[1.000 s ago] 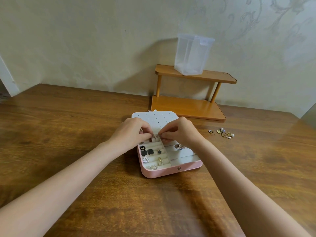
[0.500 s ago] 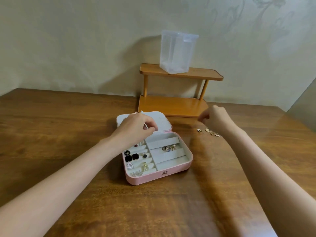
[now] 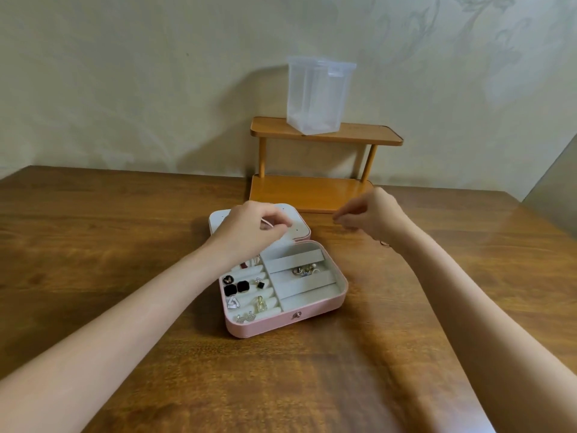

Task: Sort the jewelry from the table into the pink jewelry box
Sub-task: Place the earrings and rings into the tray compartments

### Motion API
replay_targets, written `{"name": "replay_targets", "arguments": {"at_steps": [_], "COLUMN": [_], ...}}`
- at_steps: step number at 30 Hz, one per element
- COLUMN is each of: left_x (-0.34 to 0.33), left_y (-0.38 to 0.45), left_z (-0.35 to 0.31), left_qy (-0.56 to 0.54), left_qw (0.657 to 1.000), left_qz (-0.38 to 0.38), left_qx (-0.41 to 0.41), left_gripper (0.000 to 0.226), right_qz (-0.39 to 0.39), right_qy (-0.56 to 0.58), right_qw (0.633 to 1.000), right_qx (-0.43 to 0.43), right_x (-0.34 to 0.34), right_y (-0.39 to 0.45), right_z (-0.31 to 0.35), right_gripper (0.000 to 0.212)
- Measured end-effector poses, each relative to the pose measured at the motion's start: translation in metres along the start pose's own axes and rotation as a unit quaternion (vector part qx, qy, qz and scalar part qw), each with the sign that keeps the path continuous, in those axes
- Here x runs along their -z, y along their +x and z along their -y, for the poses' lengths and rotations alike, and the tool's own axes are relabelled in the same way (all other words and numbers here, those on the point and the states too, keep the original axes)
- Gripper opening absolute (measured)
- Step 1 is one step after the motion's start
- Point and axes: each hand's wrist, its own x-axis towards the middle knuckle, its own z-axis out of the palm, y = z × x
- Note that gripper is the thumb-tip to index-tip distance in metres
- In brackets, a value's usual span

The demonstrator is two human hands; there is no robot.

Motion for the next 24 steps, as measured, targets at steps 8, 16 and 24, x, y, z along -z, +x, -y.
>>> {"name": "replay_targets", "arguments": {"at_steps": [8, 16, 24], "left_x": [0.024, 0.027, 0.022], "left_y": [-0.019, -0.042, -0.057], "left_z": [-0.004, 0.006, 0.0], "left_qy": [-0.416, -0.428, -0.283], "left_qw": [0.887, 0.879, 0.943], "left_qz": [0.066, 0.051, 0.025], "left_qx": [0.188, 0.205, 0.172], "left_gripper": [0.02, 0.014, 0.011], "right_qz": [0.109, 0.149, 0.221], "right_qy": [0.13, 0.336, 0.335], "right_qw": [0.975, 0.929, 0.914], "right_qx": [0.145, 0.041, -0.062], "right_x": [-0.01, -0.029, -0.027], "right_y": [-0.017, -0.036, -0.041], "right_z": [0.068, 0.069, 0.07], "right_gripper": [0.009, 0.004, 0.007]}}
